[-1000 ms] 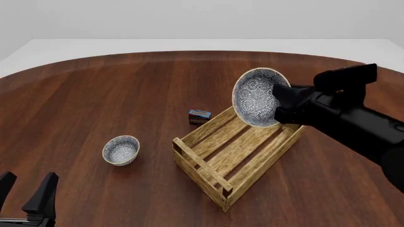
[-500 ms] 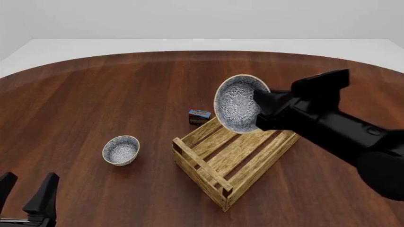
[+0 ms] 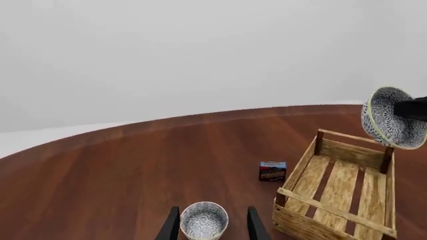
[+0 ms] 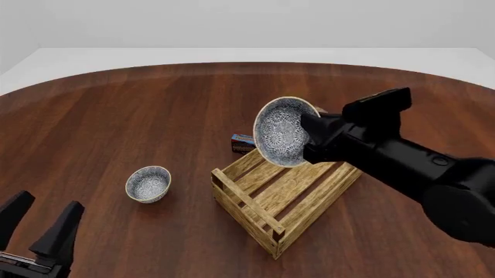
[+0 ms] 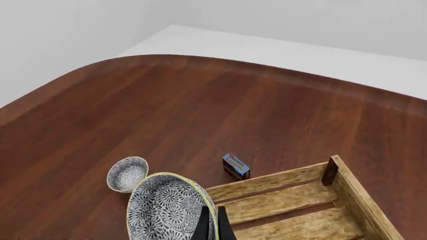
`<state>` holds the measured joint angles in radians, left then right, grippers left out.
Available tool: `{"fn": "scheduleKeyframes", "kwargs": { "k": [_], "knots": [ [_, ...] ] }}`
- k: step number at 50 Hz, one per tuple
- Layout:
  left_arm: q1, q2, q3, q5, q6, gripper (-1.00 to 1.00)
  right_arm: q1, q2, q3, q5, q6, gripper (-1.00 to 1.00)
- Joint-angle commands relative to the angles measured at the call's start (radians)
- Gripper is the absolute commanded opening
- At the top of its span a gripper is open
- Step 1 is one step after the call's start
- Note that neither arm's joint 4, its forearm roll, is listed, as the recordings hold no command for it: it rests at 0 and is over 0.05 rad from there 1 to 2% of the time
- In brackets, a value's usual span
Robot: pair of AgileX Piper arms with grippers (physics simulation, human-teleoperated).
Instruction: Stack the right bowl on the left bowl and place them in the tray.
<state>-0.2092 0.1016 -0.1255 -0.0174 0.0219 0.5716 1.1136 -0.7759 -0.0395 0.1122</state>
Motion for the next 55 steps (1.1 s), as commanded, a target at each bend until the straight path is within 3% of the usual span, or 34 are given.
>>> {"fn": "scheduleKeyframes", "kwargs": {
  "k": [1, 6, 31, 40, 55],
  "knots": [
    [-0.125, 0.149, -0.063, -0.088, 0.044, 1.00, 0.006, 0.008, -0.005, -0.007, -0.002, -1.00],
    [-0.194, 0.269, -0.078, -0.161, 0.048, 1.00, 0.015, -0.007, -0.006, 0.003, 0.000, -1.00],
    [-0.421, 0.578, -0.279, -0.252, 0.059, 1.00, 0.020, 0.038, -0.007, -0.019, -0.001, -1.00],
    [-0.464, 0.735, -0.336, -0.313, 0.054, 1.00, 0.026, 0.039, -0.004, -0.021, 0.001, -1.00],
    [-0.504, 0.817, -0.416, -0.321, 0.038, 1.00, 0.034, 0.070, -0.006, -0.035, 0.004, -1.00]
  ]
}}
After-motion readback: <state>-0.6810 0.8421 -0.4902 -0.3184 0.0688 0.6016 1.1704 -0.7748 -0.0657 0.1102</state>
